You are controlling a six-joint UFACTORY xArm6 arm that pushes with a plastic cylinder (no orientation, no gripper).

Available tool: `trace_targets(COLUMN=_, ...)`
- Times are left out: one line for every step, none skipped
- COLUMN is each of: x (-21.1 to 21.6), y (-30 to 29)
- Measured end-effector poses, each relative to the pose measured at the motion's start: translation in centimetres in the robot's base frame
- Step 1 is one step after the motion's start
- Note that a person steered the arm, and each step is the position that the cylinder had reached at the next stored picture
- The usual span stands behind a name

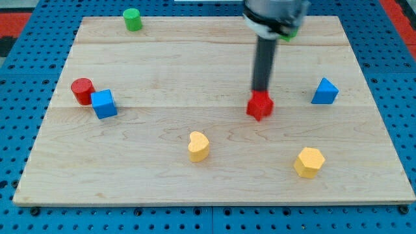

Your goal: Move the yellow hexagon closer to the red star

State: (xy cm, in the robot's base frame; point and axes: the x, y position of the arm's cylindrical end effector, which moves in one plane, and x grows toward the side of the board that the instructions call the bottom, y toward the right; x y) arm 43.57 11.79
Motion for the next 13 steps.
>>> trace_targets(x=0.8, y=3.1)
trace_targets(x=0.8, y=3.2)
trace_targets(x=5.0, y=7.9)
trace_targets(x=9.7, y=14.3)
trace_targets(x=16.9, y=16.1)
trace_targets(x=18.3, y=12.7)
trace_targets(x=18.2, y=9.8)
trace_targets(x=18.2, y=8.9)
trace_targets(x=18.2, y=7.3)
trace_targets(x=18.2, y=6.6)
trace_targets(x=16.4, y=5.4)
trace_targets(x=13.8, y=4.5)
trace_targets(x=13.1, y=4.1)
